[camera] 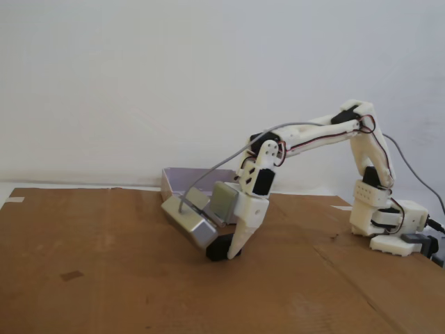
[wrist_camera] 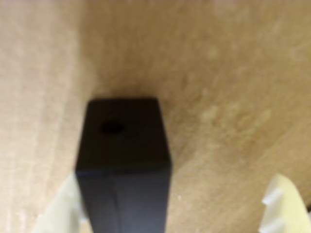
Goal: Grasp a block and put it in the box.
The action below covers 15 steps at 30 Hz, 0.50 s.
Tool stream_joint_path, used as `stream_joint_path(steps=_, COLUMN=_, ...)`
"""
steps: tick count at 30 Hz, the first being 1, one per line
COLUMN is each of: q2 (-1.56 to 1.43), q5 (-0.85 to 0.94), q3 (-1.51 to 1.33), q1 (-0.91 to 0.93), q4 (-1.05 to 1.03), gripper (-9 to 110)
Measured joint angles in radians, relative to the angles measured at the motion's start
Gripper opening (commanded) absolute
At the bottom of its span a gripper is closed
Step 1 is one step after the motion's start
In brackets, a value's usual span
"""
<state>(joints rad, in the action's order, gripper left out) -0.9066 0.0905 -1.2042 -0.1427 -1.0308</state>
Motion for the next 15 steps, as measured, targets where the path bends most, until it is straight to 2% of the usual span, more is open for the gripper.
stream_joint_path(steps=3, q2=0.000, q5=0.000, q3=0.000, q1=0.000, q4=0.000, gripper=40)
stream_joint_path(steps=10, q2=0.000, q5=0.000, q3=0.000, q1=0.000, q4=0.000, gripper=21)
stream_joint_path(steps=15, q2=0.000, q5=0.000, q3=0.000, q1=0.000, q4=0.000, gripper=20)
